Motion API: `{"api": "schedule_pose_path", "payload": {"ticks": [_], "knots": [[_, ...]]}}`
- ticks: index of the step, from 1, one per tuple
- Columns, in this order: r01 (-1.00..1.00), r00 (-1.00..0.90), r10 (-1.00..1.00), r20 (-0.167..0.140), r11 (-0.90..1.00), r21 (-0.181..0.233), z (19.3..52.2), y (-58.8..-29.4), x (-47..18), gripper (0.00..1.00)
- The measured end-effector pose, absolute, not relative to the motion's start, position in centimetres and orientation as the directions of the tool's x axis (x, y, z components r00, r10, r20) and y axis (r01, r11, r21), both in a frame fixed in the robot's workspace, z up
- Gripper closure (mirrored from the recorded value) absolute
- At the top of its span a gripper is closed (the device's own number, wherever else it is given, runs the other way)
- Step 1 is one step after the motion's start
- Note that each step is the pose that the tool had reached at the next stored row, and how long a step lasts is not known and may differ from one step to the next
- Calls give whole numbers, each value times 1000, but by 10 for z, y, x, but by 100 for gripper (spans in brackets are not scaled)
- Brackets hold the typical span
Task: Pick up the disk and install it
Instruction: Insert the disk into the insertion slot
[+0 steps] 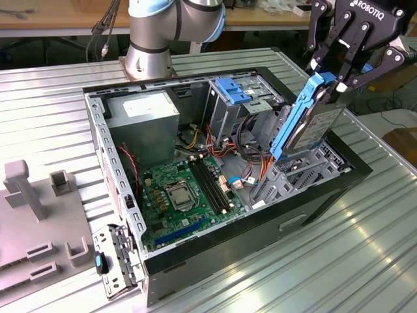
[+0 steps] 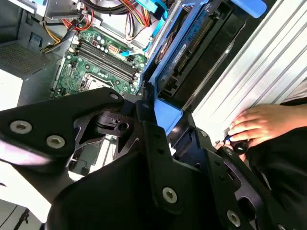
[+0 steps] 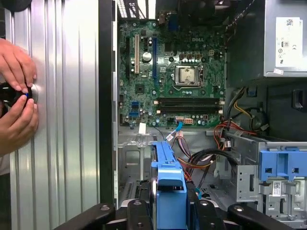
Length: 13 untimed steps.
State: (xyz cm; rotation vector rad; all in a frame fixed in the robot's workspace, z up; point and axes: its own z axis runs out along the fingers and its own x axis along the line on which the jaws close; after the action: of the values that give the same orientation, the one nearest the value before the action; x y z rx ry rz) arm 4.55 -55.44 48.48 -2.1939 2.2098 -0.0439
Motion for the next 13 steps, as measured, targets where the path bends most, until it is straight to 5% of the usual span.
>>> {"api": "schedule_pose_path", "payload": {"ticks": [13], "knots": [[-999,-36,-999,0,36,-37,468,-562,56,63]]}}
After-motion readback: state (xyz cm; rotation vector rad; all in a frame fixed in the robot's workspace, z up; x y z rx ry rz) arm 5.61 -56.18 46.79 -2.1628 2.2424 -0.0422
